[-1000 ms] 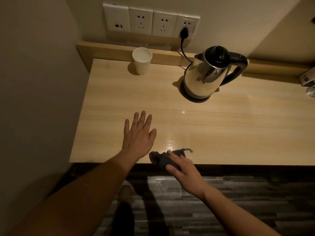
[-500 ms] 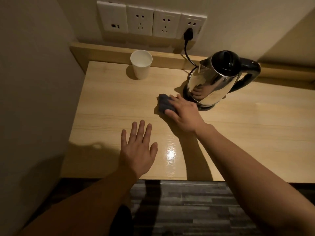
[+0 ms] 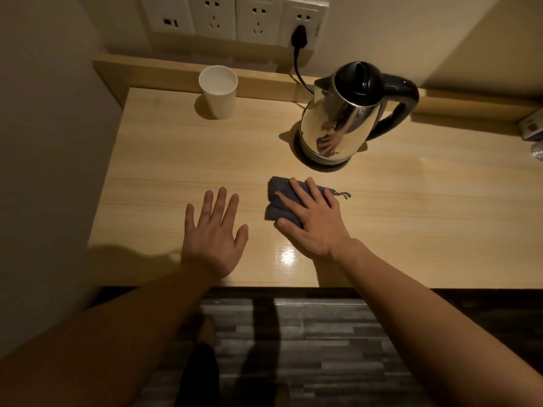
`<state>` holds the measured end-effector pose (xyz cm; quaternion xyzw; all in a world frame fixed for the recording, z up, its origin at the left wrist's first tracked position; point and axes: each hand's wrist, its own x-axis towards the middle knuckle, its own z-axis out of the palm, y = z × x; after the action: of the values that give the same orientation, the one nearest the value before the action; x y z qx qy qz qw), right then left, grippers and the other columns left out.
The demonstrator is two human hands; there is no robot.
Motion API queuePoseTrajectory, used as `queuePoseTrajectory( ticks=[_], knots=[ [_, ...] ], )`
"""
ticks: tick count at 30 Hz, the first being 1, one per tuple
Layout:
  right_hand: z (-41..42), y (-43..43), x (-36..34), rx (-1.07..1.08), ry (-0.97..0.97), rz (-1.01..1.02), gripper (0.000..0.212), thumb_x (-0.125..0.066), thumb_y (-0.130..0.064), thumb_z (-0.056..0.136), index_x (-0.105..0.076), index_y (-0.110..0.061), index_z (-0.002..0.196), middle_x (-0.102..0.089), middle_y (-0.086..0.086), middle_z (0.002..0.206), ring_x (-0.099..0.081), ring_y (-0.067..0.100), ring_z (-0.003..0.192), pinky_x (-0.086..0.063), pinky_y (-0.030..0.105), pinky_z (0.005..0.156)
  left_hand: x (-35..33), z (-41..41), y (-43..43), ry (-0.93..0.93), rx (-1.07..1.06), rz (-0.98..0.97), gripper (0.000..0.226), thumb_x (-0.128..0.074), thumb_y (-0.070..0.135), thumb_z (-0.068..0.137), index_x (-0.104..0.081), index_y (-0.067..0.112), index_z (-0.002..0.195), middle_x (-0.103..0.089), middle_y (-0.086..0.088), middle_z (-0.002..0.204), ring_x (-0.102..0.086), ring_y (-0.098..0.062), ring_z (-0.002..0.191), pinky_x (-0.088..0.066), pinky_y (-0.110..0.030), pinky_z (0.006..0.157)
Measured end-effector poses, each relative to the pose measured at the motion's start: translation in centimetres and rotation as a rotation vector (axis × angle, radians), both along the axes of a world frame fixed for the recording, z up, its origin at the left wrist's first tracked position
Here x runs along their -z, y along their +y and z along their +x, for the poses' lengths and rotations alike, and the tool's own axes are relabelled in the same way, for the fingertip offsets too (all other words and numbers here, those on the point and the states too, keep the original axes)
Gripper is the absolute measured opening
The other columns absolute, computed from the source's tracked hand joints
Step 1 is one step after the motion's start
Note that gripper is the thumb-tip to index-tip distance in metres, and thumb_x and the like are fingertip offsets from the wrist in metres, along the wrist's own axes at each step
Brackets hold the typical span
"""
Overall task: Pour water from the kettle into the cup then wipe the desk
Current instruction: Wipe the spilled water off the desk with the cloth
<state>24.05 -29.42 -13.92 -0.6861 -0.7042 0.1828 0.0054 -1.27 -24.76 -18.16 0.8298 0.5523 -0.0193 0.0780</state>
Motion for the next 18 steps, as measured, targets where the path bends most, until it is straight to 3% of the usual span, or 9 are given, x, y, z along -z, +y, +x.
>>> queuePoseTrajectory(
  ticks=[5,12,16,18],
  knots=[
    [-1.0,-4.9,0.4,0.008,-0.002,-0.005,0.065,-0.024,-0.074,0.101,-0.016,-0.051,0.162,0.0,-0.009,0.176,0.013,0.024,0.161,0.006,0.052,0.126,-0.1,-0.2,-0.2,-0.03,0.007,0.01,0.072,-0.011,0.063,0.103,-0.004,0.029,0.166,-0.001,0.0,0.175,0.001,-0.025,0.161,0.002,-0.057,0.126],
    [-2.7,-10.9,0.8,0.007,0.059,0.053,0.061,-0.029,-0.063,0.105,-0.031,-0.038,0.161,-0.009,-0.014,0.172,0.0,0.019,0.162,-0.001,0.046,0.126,-0.7,-0.1,-0.3,-0.04,0.003,-0.001,0.072,-0.015,0.061,0.104,-0.006,0.028,0.166,-0.003,0.0,0.175,0.002,-0.024,0.161,0.0,-0.057,0.127],
    [-3.9,-13.7,-0.6,0.084,0.312,0.006,0.048,-0.051,-0.046,0.106,-0.046,-0.036,0.153,-0.027,-0.018,0.165,-0.012,0.008,0.16,-0.008,0.038,0.126,-1.0,-0.2,-0.3,-0.046,0.002,-0.018,0.072,-0.016,0.061,0.104,-0.006,0.028,0.167,-0.002,-0.001,0.175,0.004,-0.024,0.161,0.001,-0.057,0.128],
    [-4.0,-14.5,-2.3,0.203,0.578,-0.112,0.041,-0.057,-0.039,0.105,-0.048,-0.052,0.143,-0.05,-0.02,0.151,-0.037,0.005,0.148,-0.024,0.036,0.121,-1.2,-0.2,-0.3,-0.049,0.005,-0.025,0.072,-0.016,0.061,0.104,-0.005,0.028,0.167,0.0,0.0,0.175,0.005,-0.023,0.161,0.003,-0.057,0.128]
  ],
)
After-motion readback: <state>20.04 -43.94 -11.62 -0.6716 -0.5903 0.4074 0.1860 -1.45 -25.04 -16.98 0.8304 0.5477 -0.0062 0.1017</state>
